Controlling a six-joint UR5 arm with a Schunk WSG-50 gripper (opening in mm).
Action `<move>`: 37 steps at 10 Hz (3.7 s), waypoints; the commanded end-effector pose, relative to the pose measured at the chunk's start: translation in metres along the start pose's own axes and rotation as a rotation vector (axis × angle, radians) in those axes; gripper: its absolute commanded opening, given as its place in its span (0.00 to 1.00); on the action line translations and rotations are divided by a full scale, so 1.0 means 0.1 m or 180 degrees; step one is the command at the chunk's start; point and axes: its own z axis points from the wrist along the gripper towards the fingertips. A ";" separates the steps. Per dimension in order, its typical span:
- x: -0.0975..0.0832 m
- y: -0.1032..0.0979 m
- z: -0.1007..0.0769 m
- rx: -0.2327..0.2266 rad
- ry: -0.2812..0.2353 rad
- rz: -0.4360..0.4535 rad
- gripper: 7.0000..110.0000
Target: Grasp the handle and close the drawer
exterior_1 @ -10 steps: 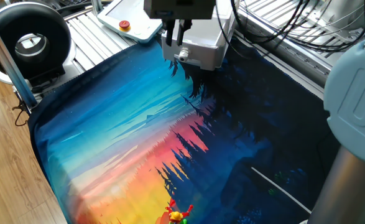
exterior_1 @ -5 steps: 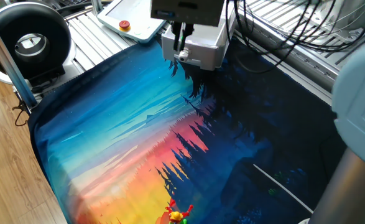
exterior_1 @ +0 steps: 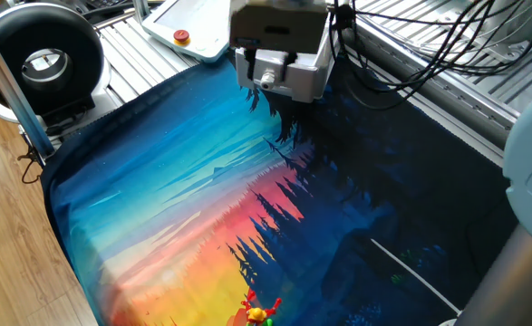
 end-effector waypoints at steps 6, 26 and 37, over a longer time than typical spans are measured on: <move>-0.35 -0.02 0.25 -0.0028 -0.0262 -0.0083 0.79; -0.36 -0.13 0.29 0.0035 -0.0191 0.0032 0.36; -0.50 -0.11 0.43 0.0032 -0.0441 -0.0068 0.00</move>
